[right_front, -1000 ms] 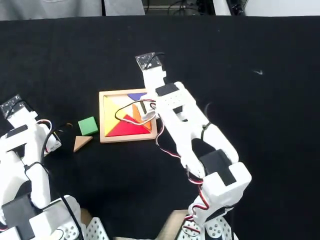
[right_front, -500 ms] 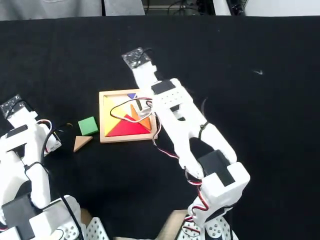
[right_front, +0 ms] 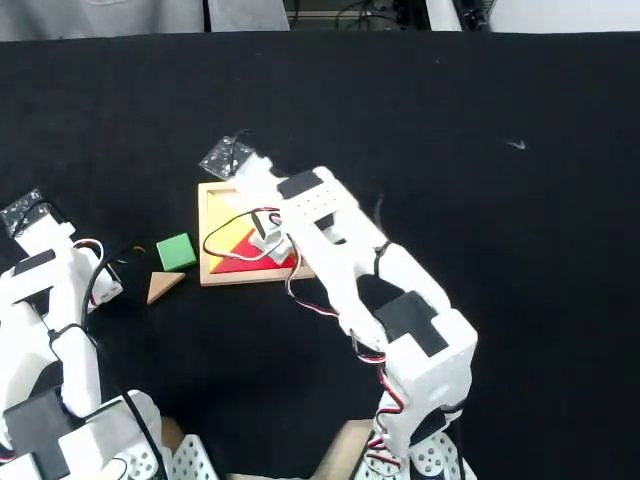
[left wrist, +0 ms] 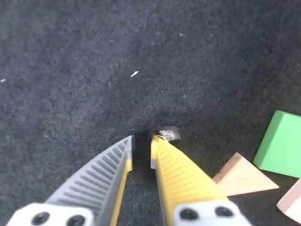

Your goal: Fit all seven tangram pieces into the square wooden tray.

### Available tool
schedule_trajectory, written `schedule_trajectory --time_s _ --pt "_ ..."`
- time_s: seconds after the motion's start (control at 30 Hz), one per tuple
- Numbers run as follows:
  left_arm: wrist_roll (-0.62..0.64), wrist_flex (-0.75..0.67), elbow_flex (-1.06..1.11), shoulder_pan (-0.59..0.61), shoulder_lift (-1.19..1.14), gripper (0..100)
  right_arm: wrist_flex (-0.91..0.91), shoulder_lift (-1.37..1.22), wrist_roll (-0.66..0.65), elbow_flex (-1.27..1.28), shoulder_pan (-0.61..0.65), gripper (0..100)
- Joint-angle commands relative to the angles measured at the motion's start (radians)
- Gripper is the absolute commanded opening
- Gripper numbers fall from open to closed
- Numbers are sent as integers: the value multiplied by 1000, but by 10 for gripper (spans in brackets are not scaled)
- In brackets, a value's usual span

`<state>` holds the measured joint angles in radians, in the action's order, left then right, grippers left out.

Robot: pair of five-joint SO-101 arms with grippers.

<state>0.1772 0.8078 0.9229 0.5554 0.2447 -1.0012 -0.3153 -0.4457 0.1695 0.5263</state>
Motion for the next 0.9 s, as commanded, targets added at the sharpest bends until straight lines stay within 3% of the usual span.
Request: schedule_trajectory --time_s 0.0,0.87 --pt "-8 -11 -8 -15 35 80 -14 13 -52 -71 11 198" --pt "-8 -11 -8 -15 35 80 -92 -150 -172 -225 17 177"
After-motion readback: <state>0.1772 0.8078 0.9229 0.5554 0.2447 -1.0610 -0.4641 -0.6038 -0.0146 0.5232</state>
